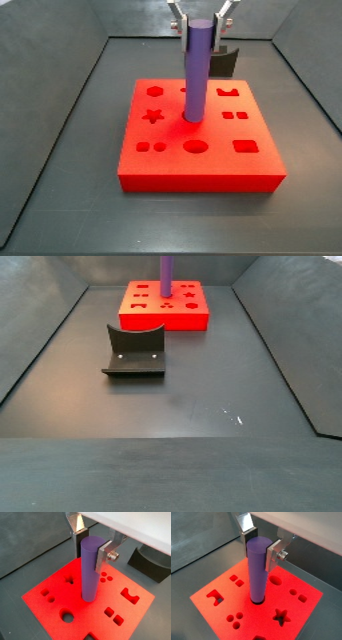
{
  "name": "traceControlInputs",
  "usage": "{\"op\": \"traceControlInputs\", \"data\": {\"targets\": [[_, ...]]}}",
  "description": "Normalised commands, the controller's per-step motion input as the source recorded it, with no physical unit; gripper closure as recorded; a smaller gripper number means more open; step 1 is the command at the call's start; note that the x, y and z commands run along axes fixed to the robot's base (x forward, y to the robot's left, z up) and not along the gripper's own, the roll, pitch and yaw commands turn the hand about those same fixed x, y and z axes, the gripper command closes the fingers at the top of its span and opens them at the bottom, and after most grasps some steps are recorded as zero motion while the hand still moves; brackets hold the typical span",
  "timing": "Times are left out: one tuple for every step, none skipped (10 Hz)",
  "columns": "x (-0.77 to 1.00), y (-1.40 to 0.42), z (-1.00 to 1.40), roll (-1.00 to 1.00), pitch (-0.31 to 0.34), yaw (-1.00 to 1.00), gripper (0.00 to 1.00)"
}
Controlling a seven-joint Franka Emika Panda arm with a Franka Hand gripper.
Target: Insert the round object.
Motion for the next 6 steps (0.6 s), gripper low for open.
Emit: {"op": "traceControlInputs", "data": {"targets": [[-0.02,0.0,-0.2,0.03,0.0,-0.13,1.0],[0.0,0.0,-0.15,0.0,0.003,-0.08,1.0],[0.0,0.0,-0.14,0.0,0.0,-0.06,1.0],[0.0,0.0,-0.16,0.0,0.0,-0.06,1.0],[0.0,0.0,-0.19,0.0,0.0,-0.07,1.0],[0.0,0.0,-0.19,0.0,0.0,-0.07,1.0]]}}
